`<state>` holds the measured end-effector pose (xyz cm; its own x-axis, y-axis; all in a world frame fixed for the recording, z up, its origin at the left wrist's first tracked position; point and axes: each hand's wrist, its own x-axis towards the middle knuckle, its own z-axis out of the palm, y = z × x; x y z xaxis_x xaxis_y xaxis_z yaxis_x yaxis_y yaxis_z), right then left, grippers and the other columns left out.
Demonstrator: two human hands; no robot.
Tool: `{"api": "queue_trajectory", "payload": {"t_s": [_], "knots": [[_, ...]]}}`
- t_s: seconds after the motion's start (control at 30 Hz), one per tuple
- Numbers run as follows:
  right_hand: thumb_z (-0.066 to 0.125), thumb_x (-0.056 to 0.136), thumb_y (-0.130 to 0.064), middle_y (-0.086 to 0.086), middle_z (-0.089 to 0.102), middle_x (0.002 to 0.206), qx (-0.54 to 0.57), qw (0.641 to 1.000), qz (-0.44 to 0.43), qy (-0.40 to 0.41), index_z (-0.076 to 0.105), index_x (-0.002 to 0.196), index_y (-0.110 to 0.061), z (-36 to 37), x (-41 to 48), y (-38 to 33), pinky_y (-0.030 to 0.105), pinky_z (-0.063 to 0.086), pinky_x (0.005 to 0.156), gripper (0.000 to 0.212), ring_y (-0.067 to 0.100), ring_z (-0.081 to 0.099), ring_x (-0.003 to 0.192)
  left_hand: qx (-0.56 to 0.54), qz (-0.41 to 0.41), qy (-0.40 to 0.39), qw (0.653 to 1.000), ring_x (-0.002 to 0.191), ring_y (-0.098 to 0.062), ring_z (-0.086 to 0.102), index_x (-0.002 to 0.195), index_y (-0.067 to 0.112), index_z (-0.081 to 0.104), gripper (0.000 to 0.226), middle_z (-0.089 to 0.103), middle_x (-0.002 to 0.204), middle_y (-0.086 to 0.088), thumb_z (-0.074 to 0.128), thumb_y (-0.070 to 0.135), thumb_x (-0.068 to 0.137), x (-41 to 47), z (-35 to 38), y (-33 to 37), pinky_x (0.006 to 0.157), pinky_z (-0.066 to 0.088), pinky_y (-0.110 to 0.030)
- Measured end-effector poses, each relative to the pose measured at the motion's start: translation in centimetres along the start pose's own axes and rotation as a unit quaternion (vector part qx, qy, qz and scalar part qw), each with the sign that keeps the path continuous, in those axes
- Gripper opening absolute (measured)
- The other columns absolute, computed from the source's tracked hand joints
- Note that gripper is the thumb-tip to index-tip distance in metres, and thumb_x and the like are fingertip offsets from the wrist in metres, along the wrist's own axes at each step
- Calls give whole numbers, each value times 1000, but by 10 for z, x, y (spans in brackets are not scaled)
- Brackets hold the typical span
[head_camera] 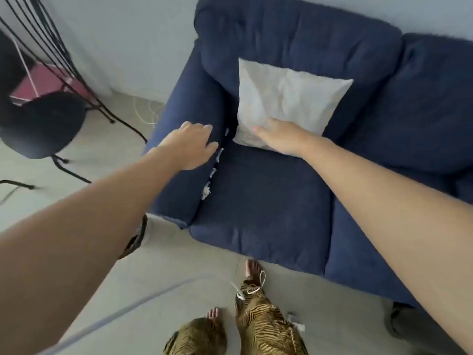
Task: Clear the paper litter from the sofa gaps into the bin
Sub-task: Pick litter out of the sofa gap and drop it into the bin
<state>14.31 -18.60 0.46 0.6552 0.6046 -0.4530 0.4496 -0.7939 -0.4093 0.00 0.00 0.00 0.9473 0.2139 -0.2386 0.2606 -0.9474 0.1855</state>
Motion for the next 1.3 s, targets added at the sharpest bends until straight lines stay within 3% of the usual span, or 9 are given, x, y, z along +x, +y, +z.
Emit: {"api": "queue_trajectory", "payload": {"t_s": [0.27,0.4,0.53,0.73,0.9,1.03,1.17,1.23,1.3], "knots": [[39,98,-54,6,55,141,49,994,11,-101,43,146,-14,162,132,43,40,45,101,63,26,54,125,156,11,-75,985,112,-26,48,127,15,54,37,59,119,-2,45,35,96,62,174,-42,88,38,-39],[43,97,-50,5,58,136,60,992,18,-112,42,148,-16,226,183,58,40,49,97,61,25,57,118,256,54,-124,957,106,-25,51,123,16,57,33,60,114,-2,47,24,92,72,254,-73,88,34,-38],[52,97,-44,10,61,131,55,992,16,-112,47,144,-13,280,234,62,44,52,96,57,29,61,114,330,87,-202,918,121,-31,43,142,7,43,57,49,138,-11,54,27,90,93,319,-86,107,23,-45],[59,93,-34,14,53,127,22,997,-40,-70,56,132,-13,334,288,43,46,50,94,44,32,51,120,460,73,-229,855,136,-35,25,154,0,15,81,28,155,-14,48,44,95,107,372,-88,114,9,-49],[61,92,-33,14,49,131,-103,994,-34,-31,59,125,-14,361,306,28,42,44,93,39,33,45,121,483,93,-215,844,128,-33,29,152,8,26,75,37,147,-9,46,51,94,111,385,-88,112,11,-49],[54,95,-20,11,55,126,-136,990,-16,34,66,113,-15,374,308,26,38,42,90,22,29,49,116,500,107,-214,833,121,-32,32,147,10,36,65,42,137,-10,46,50,96,113,387,-84,107,16,-47],[52,99,-17,10,65,106,-59,994,-73,49,70,97,-10,371,307,38,36,45,76,20,29,57,99,470,73,-219,852,106,-30,37,135,12,49,50,48,117,-10,48,43,95,108,378,-86,99,27,-41],[51,100,-17,6,69,94,52,995,-85,30,70,91,-10,361,306,50,33,48,71,22,24,63,86,403,51,-199,892,96,-27,43,122,11,54,36,52,105,-11,52,34,94,102,372,-84,90,33,-38],[45,103,-17,1,72,92,127,990,-64,-3,71,98,-13,344,302,58,25,51,71,26,13,66,78,262,17,-167,950,77,-22,54,95,14,59,15,58,85,-8,66,21,85,95,362,-82,73,41,-34]]}}
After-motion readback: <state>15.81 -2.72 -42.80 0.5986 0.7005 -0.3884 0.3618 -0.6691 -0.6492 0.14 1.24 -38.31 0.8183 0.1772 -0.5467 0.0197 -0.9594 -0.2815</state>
